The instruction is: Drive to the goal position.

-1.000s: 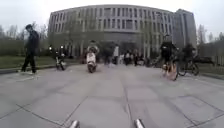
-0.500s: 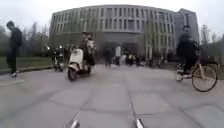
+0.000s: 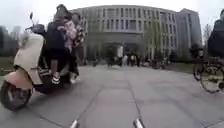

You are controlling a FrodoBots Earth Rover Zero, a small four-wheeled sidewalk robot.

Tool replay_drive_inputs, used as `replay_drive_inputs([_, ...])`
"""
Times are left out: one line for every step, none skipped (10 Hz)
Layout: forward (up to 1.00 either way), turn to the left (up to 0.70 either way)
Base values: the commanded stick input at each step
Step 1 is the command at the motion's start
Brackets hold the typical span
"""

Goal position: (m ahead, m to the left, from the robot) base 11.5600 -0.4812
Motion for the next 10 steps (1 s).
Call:
replay_drive_inputs([0.85,-0.02])
replay_drive_inputs([0.85,-0.02])
replay_drive_inputs([0.85,-0.02])
replay_drive_inputs([0.85,-0.02])
replay_drive_inputs([0.85,-0.02])
replay_drive_inputs([0.85,-0.02])
replay_drive_inputs([0.85,-0.02])
replay_drive_inputs([0.85,-0.02])
replay_drive_inputs([0.85,-0.02])
replay_drive_inputs([0.85,-0.02])
